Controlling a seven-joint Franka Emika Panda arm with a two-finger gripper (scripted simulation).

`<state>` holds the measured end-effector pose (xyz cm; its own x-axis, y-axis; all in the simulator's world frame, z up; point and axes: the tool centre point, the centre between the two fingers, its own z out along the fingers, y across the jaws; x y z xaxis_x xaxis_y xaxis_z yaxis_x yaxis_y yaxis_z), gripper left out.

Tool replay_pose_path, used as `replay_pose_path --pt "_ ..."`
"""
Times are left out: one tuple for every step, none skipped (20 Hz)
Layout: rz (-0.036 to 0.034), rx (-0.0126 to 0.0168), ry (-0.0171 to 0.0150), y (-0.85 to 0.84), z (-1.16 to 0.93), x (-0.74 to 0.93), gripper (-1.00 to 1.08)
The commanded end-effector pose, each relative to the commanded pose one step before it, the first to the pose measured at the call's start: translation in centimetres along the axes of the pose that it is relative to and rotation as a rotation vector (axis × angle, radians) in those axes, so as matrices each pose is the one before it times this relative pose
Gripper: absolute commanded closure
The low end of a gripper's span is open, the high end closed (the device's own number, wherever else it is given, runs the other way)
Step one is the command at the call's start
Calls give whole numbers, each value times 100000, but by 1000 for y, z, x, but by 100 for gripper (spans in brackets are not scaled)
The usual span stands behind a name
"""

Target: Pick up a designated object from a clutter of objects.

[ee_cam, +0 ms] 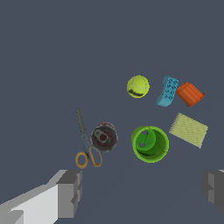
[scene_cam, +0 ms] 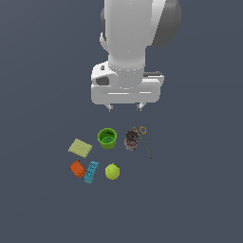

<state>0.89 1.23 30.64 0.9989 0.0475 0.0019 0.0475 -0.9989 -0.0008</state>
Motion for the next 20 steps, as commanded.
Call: replay_pose_path --pt "0 0 0 1 0 0 -20" --pt "-86 45 -10 -53 4 0 -20" --pt "-248 136 -31 -150 12 0 -20" --pt "-404 221 -51 -244 21 0 -20" --pt "-554 305 -72 -335 29 0 -20" --pt "-550 304 -73 -333 30 0 -20" --pt "-384 213 -54 -232 22 0 -20" --pt "-207 116 -31 -126 13 0 -20" --pt "0 0 0 -10 -2 -3 -20" --pt "60 -34 9 48 -2 3 -20" --pt "64 -10 -24 26 5 0 -20" --pt "140 66 -169 24 45 2 -20" --pt "288 117 -322 61 88 6 -20" --pt "433 158 -460 96 124 7 -20" --pt "575 203 -602 131 162 9 -20" --pt "706 248 -739 161 198 12 -20" --pt "832 298 -879 188 235 16 -20" --pt "953 344 -1012 214 270 20 -20" --pt "1083 389 -1148 245 305 25 -20" --pt "1208 435 -1281 273 339 31 -20"
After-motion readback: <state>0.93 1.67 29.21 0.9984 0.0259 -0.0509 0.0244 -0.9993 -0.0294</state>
